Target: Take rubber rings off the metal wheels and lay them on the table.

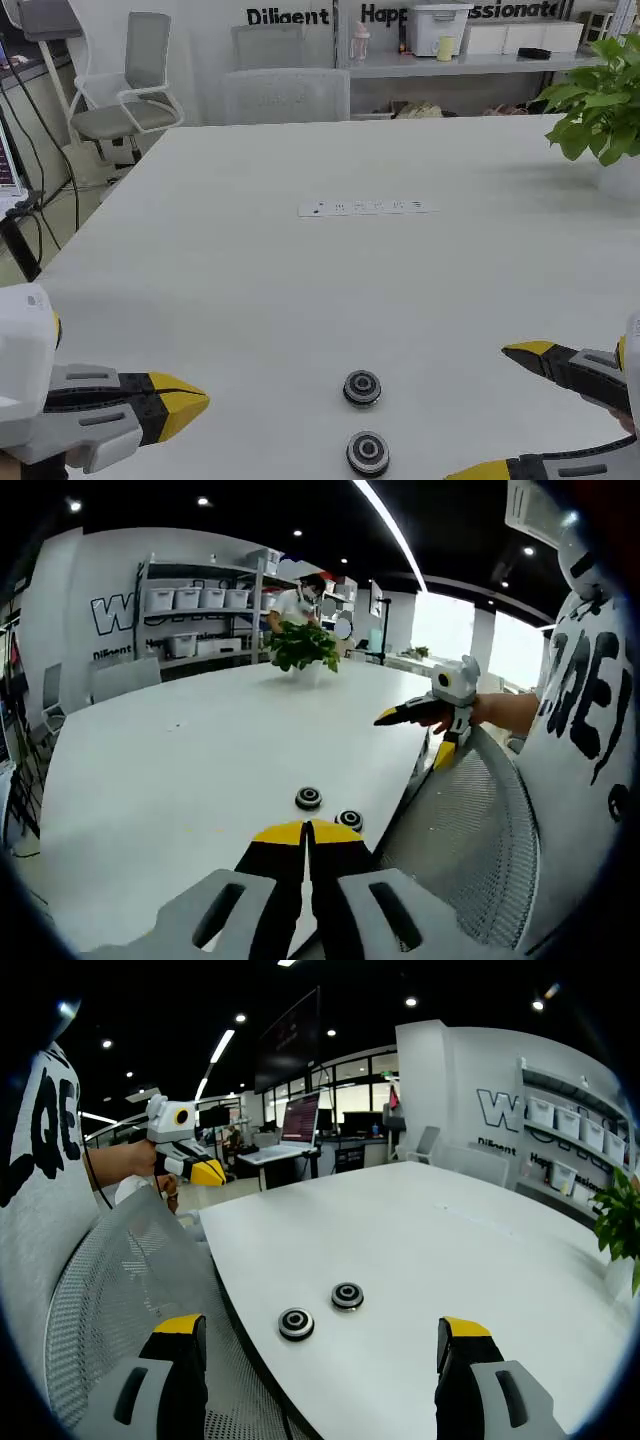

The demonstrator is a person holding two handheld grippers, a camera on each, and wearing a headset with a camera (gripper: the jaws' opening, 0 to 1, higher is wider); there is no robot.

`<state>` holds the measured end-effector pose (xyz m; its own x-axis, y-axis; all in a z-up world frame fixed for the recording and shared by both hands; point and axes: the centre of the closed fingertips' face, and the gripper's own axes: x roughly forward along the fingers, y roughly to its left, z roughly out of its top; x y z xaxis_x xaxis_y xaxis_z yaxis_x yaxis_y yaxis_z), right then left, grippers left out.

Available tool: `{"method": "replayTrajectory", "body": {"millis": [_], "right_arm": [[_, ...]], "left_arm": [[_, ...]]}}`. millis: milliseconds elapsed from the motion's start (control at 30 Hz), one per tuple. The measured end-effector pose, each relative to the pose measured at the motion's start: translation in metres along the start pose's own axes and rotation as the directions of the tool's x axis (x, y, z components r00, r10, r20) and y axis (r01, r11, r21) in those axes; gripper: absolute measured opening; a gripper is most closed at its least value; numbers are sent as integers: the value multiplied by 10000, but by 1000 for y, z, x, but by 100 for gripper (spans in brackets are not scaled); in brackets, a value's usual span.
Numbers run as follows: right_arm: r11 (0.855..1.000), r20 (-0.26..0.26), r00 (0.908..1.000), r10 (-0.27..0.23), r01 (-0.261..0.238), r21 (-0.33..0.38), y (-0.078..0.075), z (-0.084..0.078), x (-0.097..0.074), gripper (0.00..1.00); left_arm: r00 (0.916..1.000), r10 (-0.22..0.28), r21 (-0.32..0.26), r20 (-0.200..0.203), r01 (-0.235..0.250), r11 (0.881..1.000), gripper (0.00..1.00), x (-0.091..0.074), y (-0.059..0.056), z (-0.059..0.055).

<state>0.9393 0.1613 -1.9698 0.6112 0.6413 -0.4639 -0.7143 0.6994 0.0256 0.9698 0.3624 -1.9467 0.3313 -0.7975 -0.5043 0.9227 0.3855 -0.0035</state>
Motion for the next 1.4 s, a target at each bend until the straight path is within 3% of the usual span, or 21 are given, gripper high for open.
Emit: {"method": "replayTrajectory", "body": {"millis": [300, 567, 800, 1400], "right_arm": [[10000, -68, 10000, 26, -26, -43, -1, -1, 1, 96], [10000, -35, 10000, 31, -31, -70, -2, 1, 2, 96], [10000, -16, 10000, 20, -21, -71, -3, 1, 3, 96], [9999, -33, 10000, -3, 2, -101, -5, 2, 5, 98]], "left_arm": [[9996, 269, 220, 127, -272, 9994, 72, 1, 4, 1], [9967, 599, 231, 554, -613, 9979, 90, 0, 11, 9], [9984, 493, 154, 288, -498, 9986, 92, 2, 10, 5], [9982, 530, 301, 275, -538, 9981, 97, 1, 12, 6]]}}
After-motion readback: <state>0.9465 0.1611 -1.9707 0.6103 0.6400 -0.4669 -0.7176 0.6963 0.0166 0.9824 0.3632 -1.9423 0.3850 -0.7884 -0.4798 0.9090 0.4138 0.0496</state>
